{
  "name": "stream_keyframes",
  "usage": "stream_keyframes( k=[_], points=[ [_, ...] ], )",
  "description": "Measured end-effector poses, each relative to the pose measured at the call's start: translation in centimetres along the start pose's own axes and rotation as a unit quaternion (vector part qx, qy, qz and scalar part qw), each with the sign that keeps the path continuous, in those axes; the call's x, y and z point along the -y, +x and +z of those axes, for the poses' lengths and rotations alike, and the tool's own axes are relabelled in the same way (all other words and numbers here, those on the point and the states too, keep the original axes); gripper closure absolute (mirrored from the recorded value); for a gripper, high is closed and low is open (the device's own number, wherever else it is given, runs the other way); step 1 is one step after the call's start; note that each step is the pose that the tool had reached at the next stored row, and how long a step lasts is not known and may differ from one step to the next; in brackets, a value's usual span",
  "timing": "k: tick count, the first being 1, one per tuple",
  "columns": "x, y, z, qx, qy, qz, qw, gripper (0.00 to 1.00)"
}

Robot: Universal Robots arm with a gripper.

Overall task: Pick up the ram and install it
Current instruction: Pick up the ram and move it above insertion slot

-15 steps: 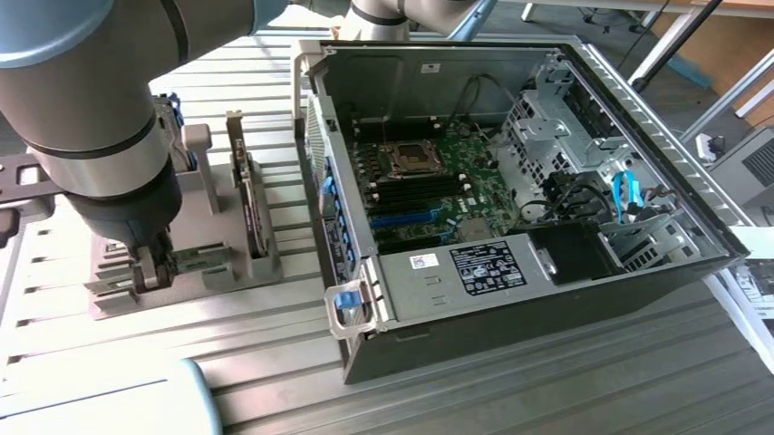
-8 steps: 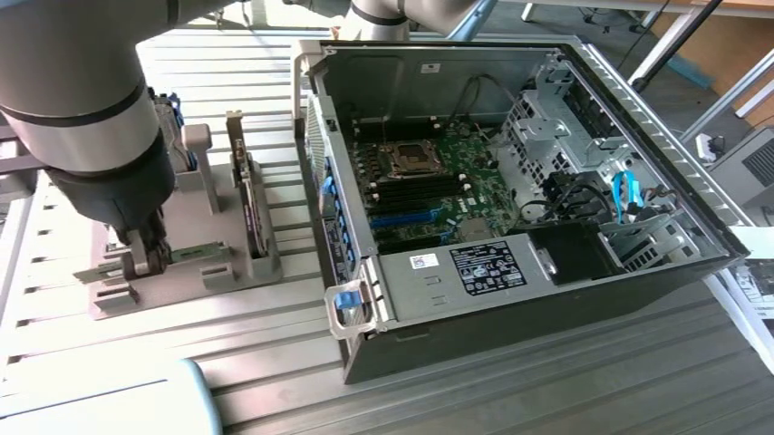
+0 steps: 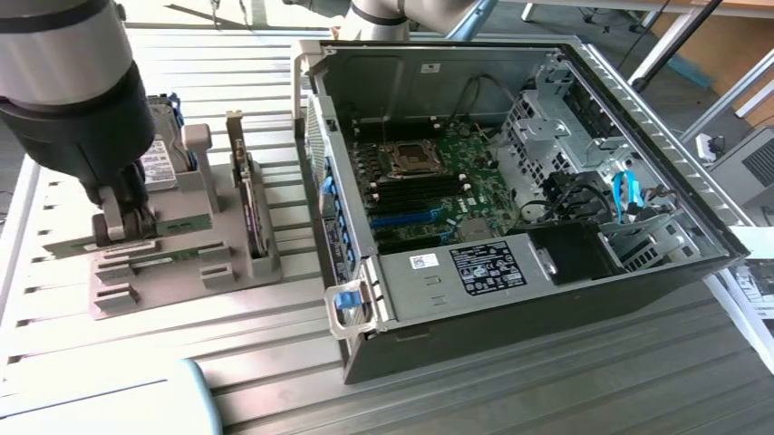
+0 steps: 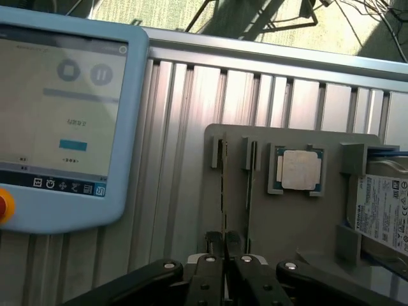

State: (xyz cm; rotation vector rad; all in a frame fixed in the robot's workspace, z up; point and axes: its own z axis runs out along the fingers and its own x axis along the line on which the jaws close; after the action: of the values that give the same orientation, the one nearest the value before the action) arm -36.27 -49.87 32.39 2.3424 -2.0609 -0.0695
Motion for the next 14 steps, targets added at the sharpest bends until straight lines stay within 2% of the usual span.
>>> stream_keyframes(
  k=[14],
  points=[
    [-0.26, -0.1, -6.38, 0.0000, 0.0000, 0.000, 1.0000, 0.87]
  ],
)
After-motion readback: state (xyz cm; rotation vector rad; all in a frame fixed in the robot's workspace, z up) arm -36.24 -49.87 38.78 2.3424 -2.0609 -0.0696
